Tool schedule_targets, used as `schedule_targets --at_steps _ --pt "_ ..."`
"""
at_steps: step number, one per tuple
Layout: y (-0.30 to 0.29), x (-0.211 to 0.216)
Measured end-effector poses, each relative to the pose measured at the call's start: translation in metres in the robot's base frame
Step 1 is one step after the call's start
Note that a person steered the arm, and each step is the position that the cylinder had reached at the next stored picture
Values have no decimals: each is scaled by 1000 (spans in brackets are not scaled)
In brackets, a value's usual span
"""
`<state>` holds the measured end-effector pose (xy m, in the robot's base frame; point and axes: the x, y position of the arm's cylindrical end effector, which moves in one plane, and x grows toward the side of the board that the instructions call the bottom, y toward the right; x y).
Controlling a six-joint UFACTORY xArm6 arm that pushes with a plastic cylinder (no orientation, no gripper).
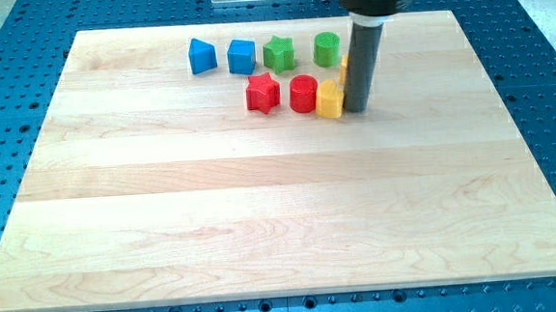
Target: Move the yellow blocks into the red circle
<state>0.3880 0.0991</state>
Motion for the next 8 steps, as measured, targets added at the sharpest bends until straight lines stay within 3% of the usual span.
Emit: schedule_targets --at_steps 3,4,5,6,7,8 --pt "-78 -5" --pt "-57 9" --pt "-96 56" --pt "-120 31" --pt "-96 -4" --pt "-102 13"
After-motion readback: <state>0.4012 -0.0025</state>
